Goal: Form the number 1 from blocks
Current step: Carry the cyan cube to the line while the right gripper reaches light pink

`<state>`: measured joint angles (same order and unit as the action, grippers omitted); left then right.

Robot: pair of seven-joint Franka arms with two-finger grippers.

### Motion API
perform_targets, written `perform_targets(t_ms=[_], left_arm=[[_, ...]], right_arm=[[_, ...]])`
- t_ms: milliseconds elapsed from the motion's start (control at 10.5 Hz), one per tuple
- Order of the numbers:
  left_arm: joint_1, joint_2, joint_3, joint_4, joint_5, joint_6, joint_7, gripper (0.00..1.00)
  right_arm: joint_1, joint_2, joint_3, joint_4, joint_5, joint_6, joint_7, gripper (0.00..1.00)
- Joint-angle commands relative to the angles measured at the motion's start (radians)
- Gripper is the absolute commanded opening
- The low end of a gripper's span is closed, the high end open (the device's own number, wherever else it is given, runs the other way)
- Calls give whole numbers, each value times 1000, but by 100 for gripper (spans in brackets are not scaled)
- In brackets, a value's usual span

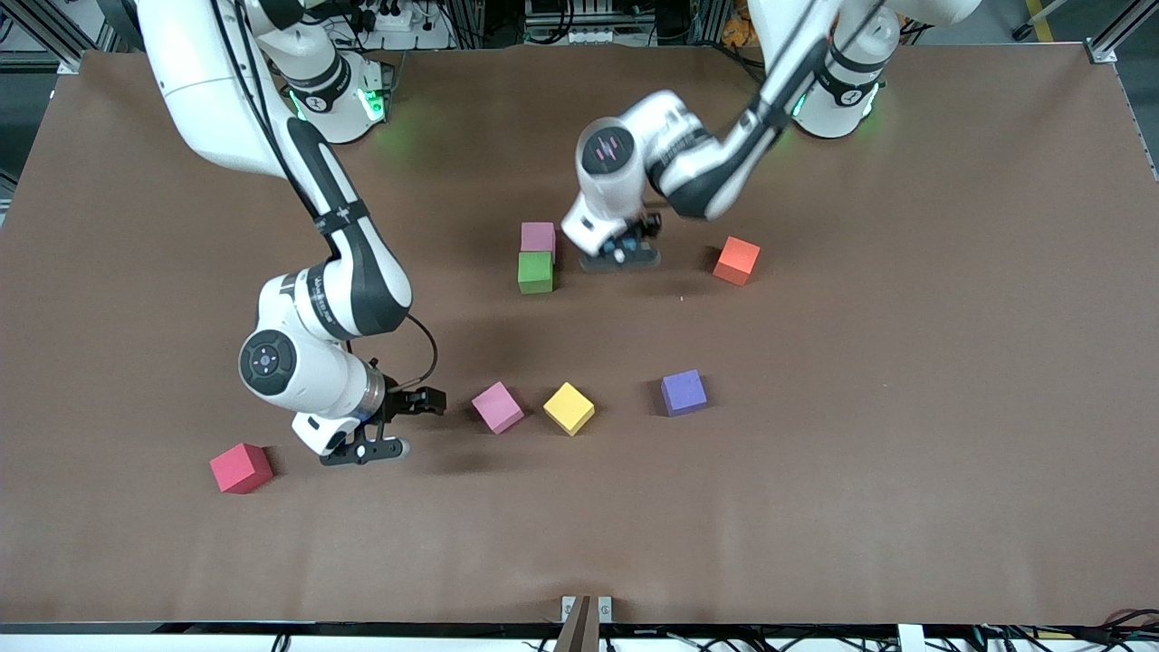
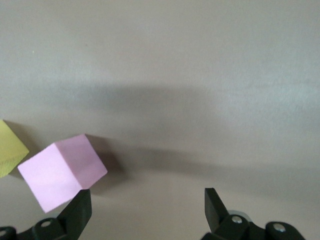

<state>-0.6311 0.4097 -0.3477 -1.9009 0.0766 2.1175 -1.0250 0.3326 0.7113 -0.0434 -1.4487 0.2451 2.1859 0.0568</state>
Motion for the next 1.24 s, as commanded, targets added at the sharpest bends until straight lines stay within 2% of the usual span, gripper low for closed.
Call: perform_targets(t_ms=[0,95,286,571,857,1143], left_arm=[[-8,-36,-107,2,9,-45,-79,0],[-31,7,-141,34,6,-42,-84,0],[-105,134,-142,145,18,-28,-174,0],[-124,289,-139,275,17,-18,-219,0],[-131,326,-129,295,19,59,-257,0],[-160,339,-83,295,38,94,-244,0]], right_arm=[[-15,66,28,79,75,9,-21,100],[-7,73,27,79,129,9,-25,100],[2,73,28,79,134,9,-25,100],[-7,70,28,77,134,8,-87,100],[-3,70,27,76,129,6,-89,100],[-4,66,27,76,129,6,-98,100]])
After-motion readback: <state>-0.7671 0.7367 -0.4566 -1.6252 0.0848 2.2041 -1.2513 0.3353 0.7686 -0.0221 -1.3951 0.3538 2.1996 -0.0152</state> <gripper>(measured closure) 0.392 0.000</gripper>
